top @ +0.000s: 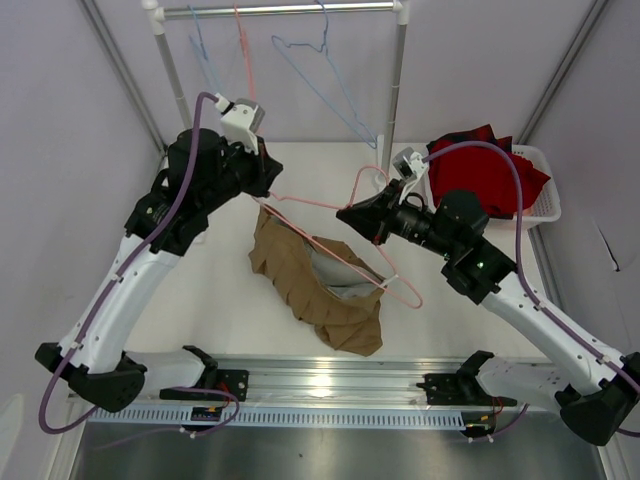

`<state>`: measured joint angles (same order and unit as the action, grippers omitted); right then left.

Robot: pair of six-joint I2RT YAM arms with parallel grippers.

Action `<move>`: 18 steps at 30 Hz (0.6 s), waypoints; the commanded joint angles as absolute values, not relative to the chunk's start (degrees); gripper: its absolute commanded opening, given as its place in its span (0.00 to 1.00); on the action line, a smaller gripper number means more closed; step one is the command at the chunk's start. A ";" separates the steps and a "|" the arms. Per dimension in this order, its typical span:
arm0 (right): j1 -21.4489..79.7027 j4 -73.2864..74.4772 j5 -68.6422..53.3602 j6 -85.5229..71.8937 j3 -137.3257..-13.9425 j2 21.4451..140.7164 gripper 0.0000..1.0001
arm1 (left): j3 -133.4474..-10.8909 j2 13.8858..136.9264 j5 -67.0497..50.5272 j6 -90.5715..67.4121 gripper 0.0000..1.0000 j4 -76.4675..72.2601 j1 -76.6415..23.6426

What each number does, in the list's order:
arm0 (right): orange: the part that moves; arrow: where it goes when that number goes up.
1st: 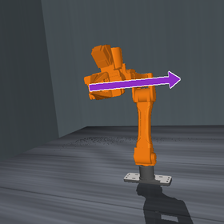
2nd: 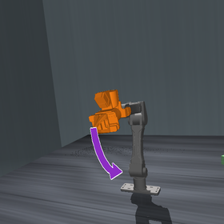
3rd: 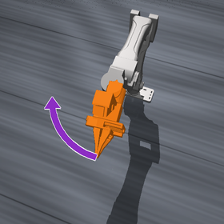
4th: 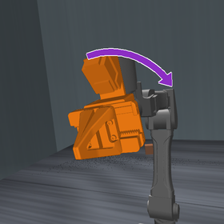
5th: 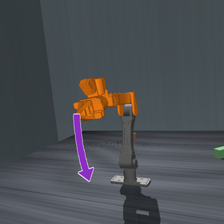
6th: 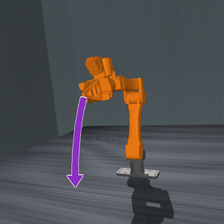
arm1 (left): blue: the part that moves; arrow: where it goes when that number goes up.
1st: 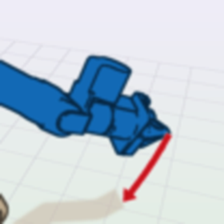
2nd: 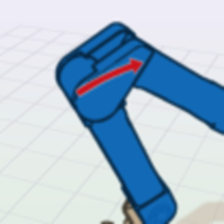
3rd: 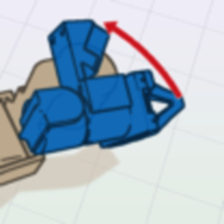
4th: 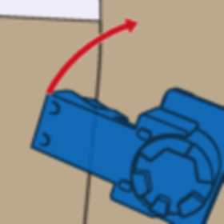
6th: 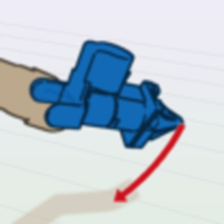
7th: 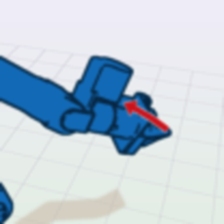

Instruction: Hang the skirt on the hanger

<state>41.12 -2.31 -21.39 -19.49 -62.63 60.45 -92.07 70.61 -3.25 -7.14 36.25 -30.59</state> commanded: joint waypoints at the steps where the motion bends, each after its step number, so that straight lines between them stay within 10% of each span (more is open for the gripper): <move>1: 41.22 -14.32 -20.39 -21.97 -62.41 59.50 0.00 | -92.29 66.36 2.99 -8.61 0.02 36.21 -30.59; 18: 39.73 -14.68 -21.27 -23.11 -63.98 58.97 0.00 | -72.79 53.79 14.08 -23.64 0.03 31.12 -29.18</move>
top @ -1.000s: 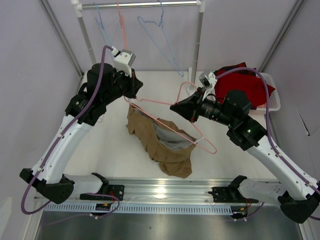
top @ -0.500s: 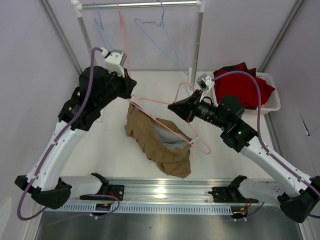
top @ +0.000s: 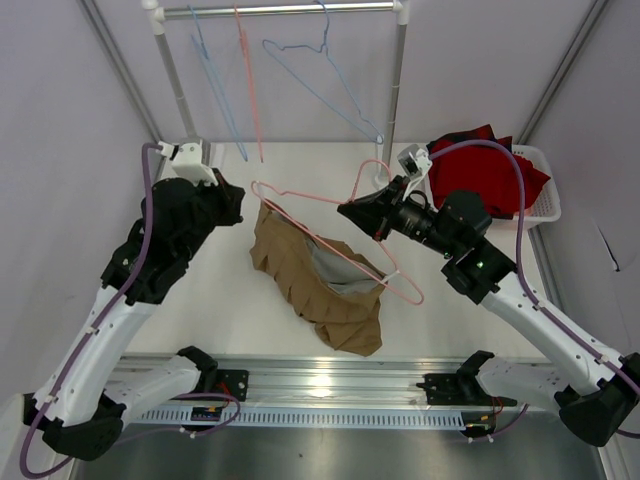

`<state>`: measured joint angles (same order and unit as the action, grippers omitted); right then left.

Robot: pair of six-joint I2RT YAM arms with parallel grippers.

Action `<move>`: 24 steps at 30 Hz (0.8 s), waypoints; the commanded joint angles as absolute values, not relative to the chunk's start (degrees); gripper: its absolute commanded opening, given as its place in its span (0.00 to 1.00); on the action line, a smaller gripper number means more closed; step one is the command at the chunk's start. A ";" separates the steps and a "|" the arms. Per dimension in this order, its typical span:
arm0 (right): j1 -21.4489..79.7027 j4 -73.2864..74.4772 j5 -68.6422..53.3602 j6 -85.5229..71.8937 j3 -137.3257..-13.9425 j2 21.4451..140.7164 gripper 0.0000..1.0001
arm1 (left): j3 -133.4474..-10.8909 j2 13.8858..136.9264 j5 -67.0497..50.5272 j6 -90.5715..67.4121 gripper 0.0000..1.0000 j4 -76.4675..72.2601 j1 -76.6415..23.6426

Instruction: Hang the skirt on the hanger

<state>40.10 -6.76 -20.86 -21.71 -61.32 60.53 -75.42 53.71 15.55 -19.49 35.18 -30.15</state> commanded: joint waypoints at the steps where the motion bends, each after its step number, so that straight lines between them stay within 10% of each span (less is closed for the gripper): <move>1: 39.64 -14.68 -21.36 -23.12 -64.07 58.89 0.00 | -72.43 53.88 13.28 -24.60 0.03 30.33 -28.14; 24: 39.55 -13.62 -22.85 -23.47 -66.09 59.24 0.00 | -65.13 58.27 -9.92 -31.90 0.00 14.59 -20.48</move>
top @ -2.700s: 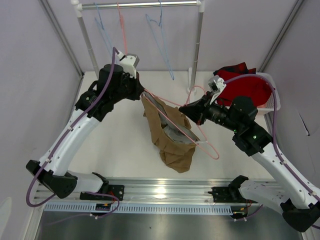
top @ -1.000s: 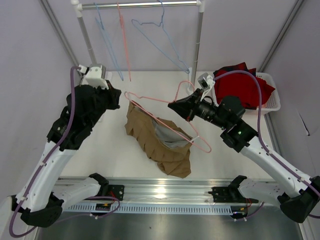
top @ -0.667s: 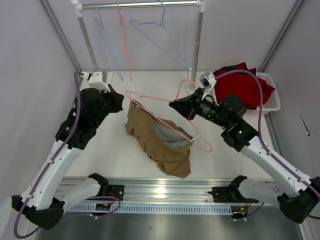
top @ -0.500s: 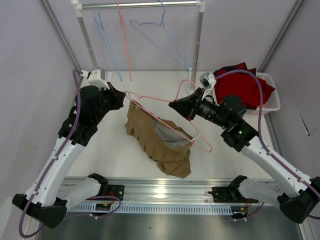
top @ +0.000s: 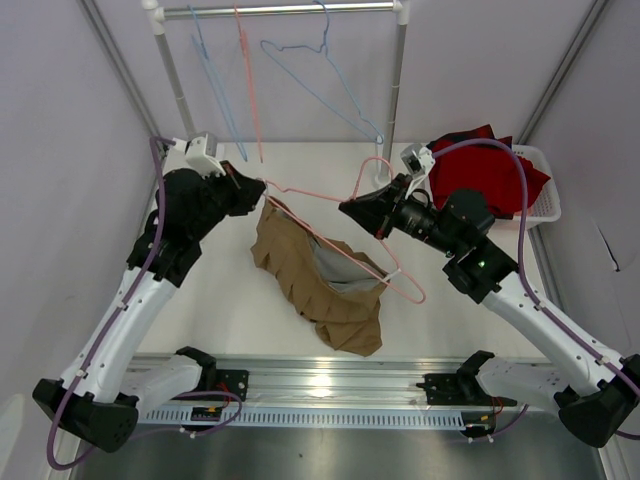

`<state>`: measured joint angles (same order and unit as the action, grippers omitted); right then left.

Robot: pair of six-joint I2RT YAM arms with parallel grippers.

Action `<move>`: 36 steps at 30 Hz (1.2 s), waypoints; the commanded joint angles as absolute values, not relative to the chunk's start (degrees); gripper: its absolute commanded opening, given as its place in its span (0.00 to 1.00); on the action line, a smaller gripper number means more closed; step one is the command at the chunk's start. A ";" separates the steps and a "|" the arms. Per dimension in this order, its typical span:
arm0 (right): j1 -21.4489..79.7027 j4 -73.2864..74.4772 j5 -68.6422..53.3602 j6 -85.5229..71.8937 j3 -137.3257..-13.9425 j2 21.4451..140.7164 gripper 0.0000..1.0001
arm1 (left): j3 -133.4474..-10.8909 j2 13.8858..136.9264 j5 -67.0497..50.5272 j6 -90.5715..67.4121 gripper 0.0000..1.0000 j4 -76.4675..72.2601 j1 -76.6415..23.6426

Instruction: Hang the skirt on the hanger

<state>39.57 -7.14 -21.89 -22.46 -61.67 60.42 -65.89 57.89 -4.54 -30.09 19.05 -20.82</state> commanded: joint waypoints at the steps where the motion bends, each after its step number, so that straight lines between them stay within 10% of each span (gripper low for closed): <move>1: 39.55 -13.71 -22.94 -23.55 -66.27 59.59 0.00 | -64.78 58.27 -11.15 -32.17 0.00 14.07 -20.48; 20: 39.55 -13.01 -24.61 -22.68 -71.36 65.04 0.00 | -68.90 57.83 -24.35 -27.09 0.02 18.00 -20.83; 36: 39.55 -9.40 -29.17 -21.53 -75.23 64.60 0.00 | -93.07 55.72 -32.42 -9.23 0.42 34.38 -20.83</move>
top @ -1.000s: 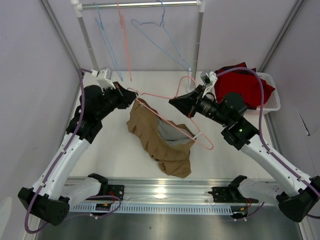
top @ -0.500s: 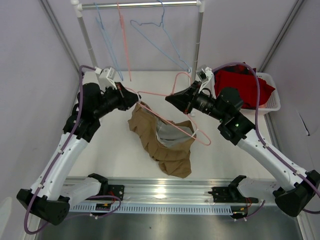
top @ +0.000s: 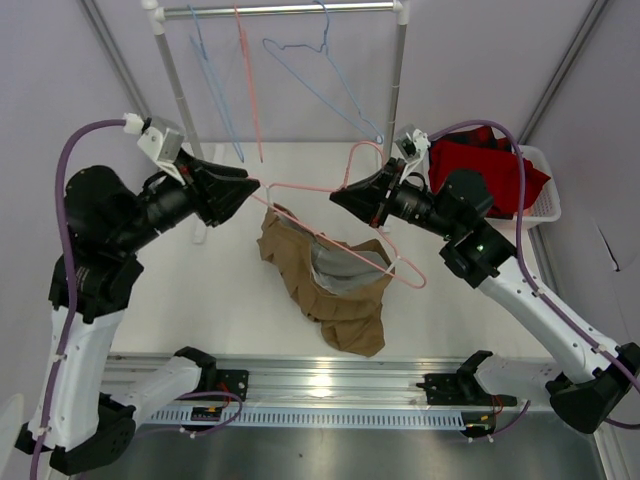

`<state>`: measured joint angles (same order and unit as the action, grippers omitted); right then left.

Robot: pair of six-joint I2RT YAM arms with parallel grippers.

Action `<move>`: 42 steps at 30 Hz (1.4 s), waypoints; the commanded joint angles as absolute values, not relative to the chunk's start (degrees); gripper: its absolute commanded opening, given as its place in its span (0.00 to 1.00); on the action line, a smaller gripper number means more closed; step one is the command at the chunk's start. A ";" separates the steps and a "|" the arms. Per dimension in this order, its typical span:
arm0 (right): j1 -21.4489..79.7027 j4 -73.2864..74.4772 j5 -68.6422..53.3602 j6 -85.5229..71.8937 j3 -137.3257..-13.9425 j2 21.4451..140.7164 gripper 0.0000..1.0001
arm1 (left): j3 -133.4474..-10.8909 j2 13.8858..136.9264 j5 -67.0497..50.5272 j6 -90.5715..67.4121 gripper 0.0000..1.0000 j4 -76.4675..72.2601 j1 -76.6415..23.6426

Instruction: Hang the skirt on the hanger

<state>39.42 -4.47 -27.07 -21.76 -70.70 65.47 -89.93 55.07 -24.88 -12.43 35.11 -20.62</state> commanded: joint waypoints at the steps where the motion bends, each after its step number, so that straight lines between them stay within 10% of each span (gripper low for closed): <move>1: 39.55 -9.32 -30.31 -21.79 -75.50 64.86 0.00 | -93.16 56.24 -36.35 -8.88 0.45 33.76 -20.83; 11: 39.64 -10.02 -34.36 -23.47 -76.12 64.78 0.00 | -97.91 69.95 -58.78 -3.79 0.55 30.58 -21.44; 26: 39.64 -10.37 -35.16 -23.73 -75.67 65.04 0.00 | -95.54 74.27 -60.47 3.43 0.54 35.77 -27.51; 42: 39.38 -10.20 -34.28 -22.50 -76.29 66.97 0.00 | -91.06 70.23 -63.63 3.43 0.06 35.16 -28.04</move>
<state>39.62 -4.23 -36.71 -22.48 -72.58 66.85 -91.70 73.14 -60.95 3.03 36.53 -27.22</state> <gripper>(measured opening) 0.085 0.108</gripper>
